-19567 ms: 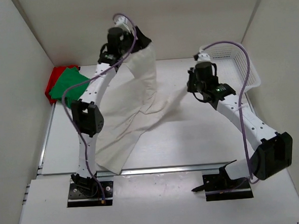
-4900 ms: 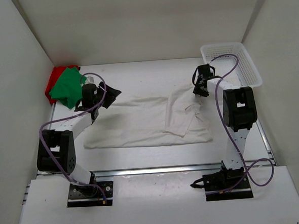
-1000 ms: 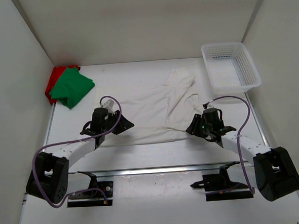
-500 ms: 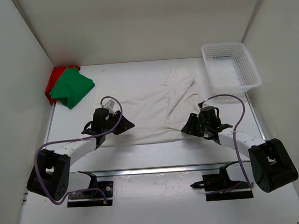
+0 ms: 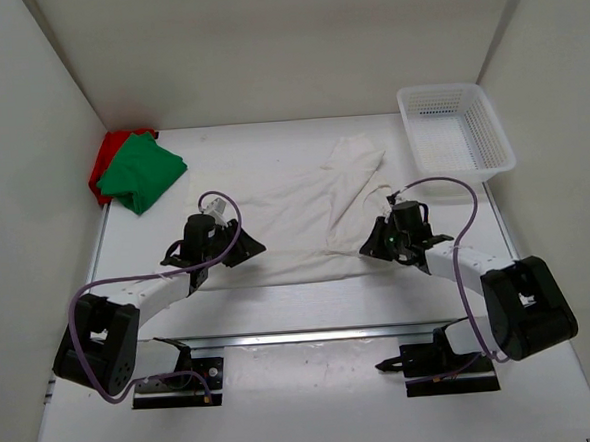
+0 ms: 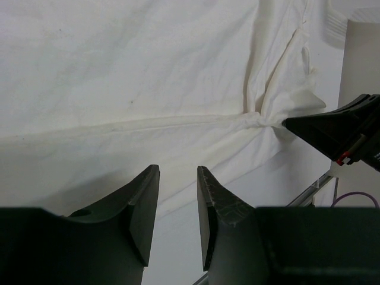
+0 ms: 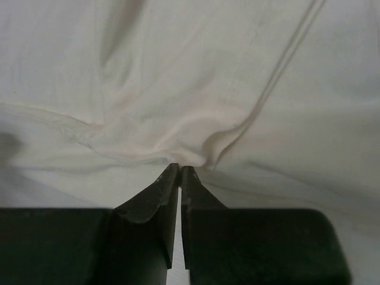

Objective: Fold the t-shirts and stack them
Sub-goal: Fold the flattened tshirt in 1/3 of the way, then grap the side of the flattened tshirt furthest away from the robot with both arms

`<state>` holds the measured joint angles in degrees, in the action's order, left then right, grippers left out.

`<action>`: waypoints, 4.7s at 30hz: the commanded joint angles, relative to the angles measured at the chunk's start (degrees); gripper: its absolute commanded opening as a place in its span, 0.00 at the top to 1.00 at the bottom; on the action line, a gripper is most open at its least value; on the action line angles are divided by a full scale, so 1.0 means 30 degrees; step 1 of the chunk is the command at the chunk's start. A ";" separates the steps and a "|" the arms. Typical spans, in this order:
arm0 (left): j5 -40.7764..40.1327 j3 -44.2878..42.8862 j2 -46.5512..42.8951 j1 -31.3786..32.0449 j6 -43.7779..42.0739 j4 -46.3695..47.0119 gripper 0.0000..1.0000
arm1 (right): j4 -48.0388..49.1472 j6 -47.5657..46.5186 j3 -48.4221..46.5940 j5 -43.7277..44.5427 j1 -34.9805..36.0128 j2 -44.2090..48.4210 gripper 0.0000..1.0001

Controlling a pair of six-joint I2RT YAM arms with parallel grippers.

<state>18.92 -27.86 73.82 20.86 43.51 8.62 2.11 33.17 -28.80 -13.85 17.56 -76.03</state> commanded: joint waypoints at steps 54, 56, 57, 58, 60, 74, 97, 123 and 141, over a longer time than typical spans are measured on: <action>0.2014 0.4510 -0.1550 -0.3411 0.2139 -0.3338 0.58 | -0.7768 0.2420 0.4003 0.1691 -0.6060 0.8993 1.00; 0.1839 0.3782 -0.1464 -0.3091 0.1906 -0.3403 0.56 | -0.6888 0.1753 0.3392 0.1075 -0.6118 0.9231 0.98; 0.1491 0.3459 -0.1260 -0.2826 0.1904 -0.3344 0.56 | -0.6508 0.1225 0.3069 0.0955 -0.5973 0.9027 0.97; 0.1168 0.2759 -0.1316 -0.2794 0.1817 -0.3227 0.56 | -0.6156 0.0900 0.2312 0.1098 -0.5507 0.8097 0.96; 0.0004 0.1031 -0.1170 -0.1599 0.1526 -0.3167 0.55 | -0.6005 -0.0881 0.0206 0.1975 -0.3870 0.4913 0.93; -0.1123 -0.1027 0.0090 -0.0917 0.1403 -0.1441 0.52 | -0.8699 -0.1536 -0.1950 0.4763 -0.1107 -0.1937 1.00; -0.7321 -1.6652 1.1802 -0.5928 -0.1311 -0.5563 0.57 | -0.6214 -0.1535 -0.2820 -0.0833 -0.2253 0.3344 0.93; -0.9909 -3.0355 2.1302 -0.6574 -0.6181 -1.5384 0.55 | -0.3603 -0.2032 -0.2766 -0.2502 -0.2133 0.2286 0.92; -0.8884 -2.7433 1.8670 -0.6338 -0.5626 -1.3222 1.00 | -0.0638 -0.3290 -1.4668 0.3146 -0.4534 -0.9183 0.73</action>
<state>-9.21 -114.56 137.84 1.67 25.80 -34.09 -2.57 26.68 -62.67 -11.84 5.63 -96.68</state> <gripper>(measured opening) 0.026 0.259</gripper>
